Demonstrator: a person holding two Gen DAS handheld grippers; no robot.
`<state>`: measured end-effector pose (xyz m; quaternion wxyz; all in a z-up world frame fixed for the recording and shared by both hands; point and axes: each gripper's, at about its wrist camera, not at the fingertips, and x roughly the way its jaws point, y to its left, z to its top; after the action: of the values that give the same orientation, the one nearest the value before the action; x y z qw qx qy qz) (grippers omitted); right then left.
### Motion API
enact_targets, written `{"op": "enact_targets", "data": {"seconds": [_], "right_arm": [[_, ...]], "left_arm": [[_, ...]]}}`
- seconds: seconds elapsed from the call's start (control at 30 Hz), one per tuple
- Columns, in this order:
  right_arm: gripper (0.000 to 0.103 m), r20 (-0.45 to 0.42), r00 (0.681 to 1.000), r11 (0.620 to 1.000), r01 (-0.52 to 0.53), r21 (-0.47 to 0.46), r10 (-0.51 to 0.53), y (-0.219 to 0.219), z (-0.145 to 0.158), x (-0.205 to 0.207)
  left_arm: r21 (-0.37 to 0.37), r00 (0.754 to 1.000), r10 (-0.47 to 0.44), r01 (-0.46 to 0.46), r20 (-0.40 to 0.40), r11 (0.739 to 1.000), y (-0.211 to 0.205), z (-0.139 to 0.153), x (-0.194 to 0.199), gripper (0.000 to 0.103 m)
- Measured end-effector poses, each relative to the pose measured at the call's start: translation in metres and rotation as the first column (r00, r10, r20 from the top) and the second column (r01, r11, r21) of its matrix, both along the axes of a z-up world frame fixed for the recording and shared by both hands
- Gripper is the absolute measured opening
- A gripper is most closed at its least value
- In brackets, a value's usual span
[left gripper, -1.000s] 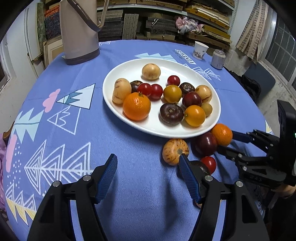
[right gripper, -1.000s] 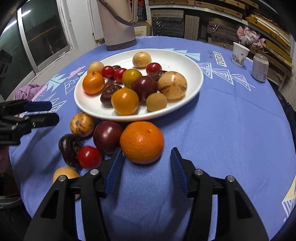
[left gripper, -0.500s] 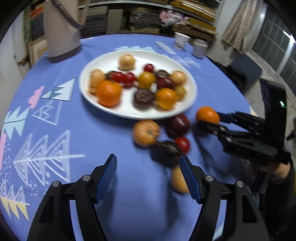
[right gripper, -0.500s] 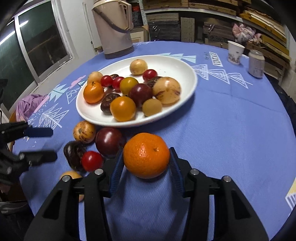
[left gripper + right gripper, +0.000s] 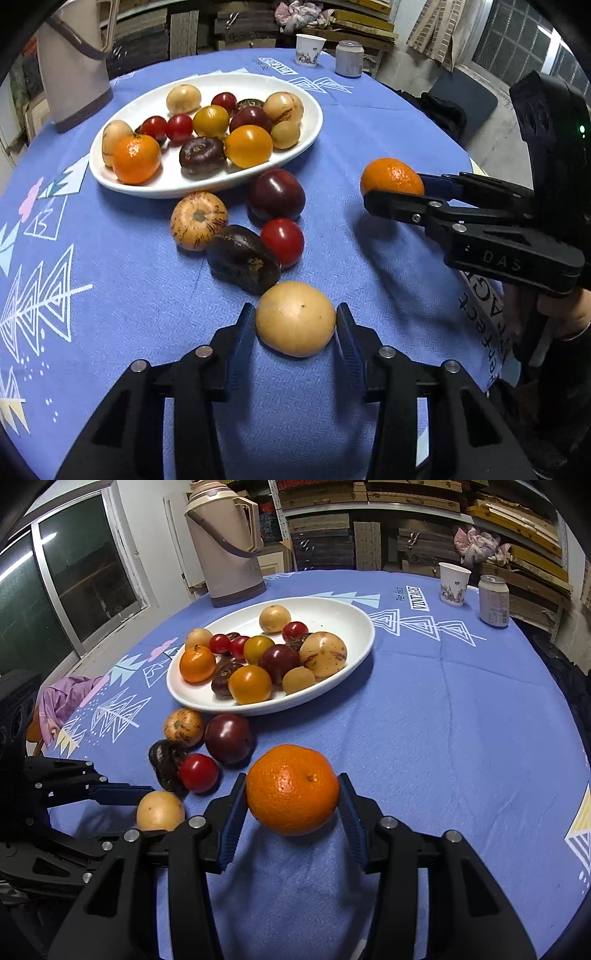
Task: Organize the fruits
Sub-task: 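Grasp a tan round fruit with the left gripper while the right grasps an orange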
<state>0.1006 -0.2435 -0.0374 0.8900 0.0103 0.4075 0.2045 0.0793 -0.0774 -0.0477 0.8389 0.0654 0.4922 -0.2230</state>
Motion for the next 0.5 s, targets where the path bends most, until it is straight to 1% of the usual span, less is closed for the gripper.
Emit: {"op": "enact_targets", "data": {"seconds": [0.07,0.27,0.4,0.5], "right_arm": [[0.047,-0.001,1.0,1.0,-0.004,-0.001,0.004,0.001,0.0,-0.002],[0.047,-0.007,1.0,1.0,-0.006,-0.004,0.006,0.006,-0.001,-0.003],[0.047,-0.005,1.0,1.0,-0.004,-0.001,0.004,0.007,0.001,-0.004],[0.047,0.008,1.0,1.0,-0.005,-0.002,0.005,0.007,0.006,-0.005]], "left_arm": [[0.015,1.0,-0.014,0.014,0.023,1.0,-0.003,-0.002,-0.002,0.045],[-0.003,1.0,-0.012,0.013,0.016,1.0,-0.004,-0.009,0.002,0.045],[-0.004,1.0,-0.008,0.008,0.02,1.0,0.0,-0.007,0.0,0.044],[-0.009,0.999,-0.007,0.007,0.045,1.0,0.008,0.003,-0.004,0.044]]}}
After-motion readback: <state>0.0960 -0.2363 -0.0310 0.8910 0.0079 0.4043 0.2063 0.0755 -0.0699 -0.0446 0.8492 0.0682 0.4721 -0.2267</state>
